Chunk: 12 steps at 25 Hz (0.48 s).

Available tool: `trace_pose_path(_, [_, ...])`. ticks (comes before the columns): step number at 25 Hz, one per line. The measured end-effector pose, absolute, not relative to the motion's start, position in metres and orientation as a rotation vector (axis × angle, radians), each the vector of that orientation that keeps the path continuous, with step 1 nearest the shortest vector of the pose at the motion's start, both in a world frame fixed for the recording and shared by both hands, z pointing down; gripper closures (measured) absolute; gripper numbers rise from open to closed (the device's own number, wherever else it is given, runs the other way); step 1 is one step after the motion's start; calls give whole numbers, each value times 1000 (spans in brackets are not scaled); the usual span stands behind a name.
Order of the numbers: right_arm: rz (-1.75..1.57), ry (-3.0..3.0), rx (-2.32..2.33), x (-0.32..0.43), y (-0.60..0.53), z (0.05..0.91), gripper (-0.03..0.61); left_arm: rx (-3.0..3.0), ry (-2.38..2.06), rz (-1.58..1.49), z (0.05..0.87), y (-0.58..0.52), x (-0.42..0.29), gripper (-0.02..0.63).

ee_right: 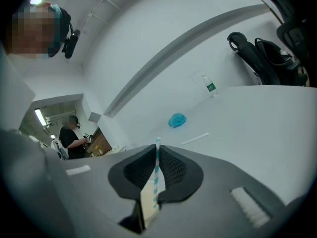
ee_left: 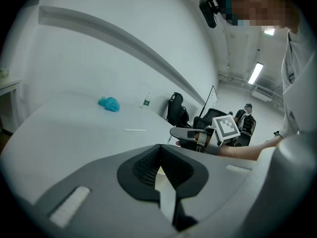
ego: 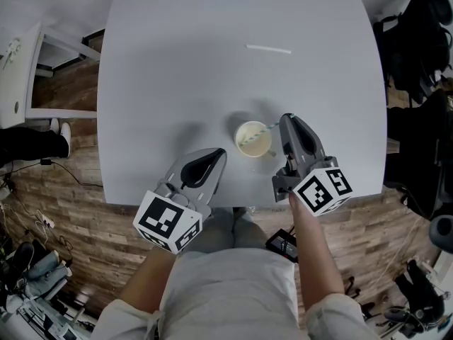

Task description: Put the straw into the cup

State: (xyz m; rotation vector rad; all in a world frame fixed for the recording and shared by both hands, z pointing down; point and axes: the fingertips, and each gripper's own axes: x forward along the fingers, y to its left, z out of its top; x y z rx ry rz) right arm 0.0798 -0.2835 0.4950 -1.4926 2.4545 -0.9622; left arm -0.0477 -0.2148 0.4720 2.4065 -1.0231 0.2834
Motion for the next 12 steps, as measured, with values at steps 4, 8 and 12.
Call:
trace_pose_path(4, [-960,2455,-1521,80,-284,498,546,2408,-1021,280,472,-215,-49,595])
trace_pose_path(8, [-949,2458,-1529,84,-284,500,530,2417,-1019,272,471,-214,-47,595])
trace_pose_path(12, [-958,2453,-1534,86,-282,503,505,2417,-1016,275,470,-214,-46,595])
